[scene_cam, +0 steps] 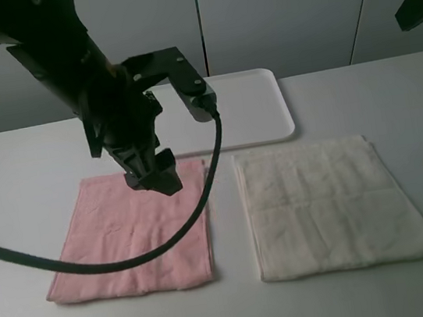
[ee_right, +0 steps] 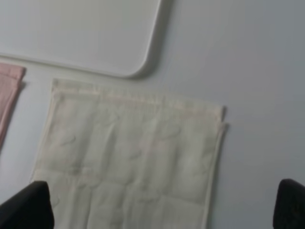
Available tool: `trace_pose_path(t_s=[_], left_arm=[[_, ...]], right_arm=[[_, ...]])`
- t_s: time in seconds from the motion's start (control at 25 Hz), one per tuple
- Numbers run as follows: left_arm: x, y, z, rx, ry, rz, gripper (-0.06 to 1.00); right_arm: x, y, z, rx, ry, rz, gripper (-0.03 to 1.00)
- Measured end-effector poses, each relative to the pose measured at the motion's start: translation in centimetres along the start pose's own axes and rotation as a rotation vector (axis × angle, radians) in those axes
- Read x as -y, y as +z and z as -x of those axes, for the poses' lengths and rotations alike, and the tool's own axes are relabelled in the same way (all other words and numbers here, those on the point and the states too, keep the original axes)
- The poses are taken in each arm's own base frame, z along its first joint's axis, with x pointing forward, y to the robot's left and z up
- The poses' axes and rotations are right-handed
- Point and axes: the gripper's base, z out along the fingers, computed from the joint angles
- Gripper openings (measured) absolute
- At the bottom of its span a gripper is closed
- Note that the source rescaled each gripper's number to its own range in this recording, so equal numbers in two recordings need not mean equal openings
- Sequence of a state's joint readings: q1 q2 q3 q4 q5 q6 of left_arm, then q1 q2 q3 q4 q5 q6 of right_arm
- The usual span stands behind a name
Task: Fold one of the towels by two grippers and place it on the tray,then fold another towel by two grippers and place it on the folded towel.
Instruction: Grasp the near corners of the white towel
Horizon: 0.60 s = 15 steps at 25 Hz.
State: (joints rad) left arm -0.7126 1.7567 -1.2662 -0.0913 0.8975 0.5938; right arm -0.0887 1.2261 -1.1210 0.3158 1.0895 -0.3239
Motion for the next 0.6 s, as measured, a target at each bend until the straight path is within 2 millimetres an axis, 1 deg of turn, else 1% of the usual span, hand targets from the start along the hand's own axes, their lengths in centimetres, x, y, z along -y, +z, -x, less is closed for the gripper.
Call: trace_pose_path(t_s=[0.12,0.32,0.4,0.48,0.6], left_arm=[[2.6,2.9,2.4,-0.059,0.105,-0.047,1.0],[6.6,6.7,5.3,-0.124,0.233,-0.103,1.0],[8.4,8.0,6.1,-0.144,0.281,-0.122,1.0],[9.8,9.0,6.6,-0.162,0.314,-0.135,1.0],[11.3,10.3,7.1,-0.193,0.33,-0.15,1.0]], right_arm=[[0.1,0.0,-0.1,-0.015,-0.007,-0.01,1.0],[0.1,0.0,-0.3,-0.03,-0.014,-0.015,1.0],[0.2,0.0,-0.4,-0.044,-0.022,-0.027,1.0],[0.2,0.0,-0.4,-0.048,-0.022,-0.025,1.0],[0.2,0.0,-0.5,-0.05,-0.022,-0.024,1.0]])
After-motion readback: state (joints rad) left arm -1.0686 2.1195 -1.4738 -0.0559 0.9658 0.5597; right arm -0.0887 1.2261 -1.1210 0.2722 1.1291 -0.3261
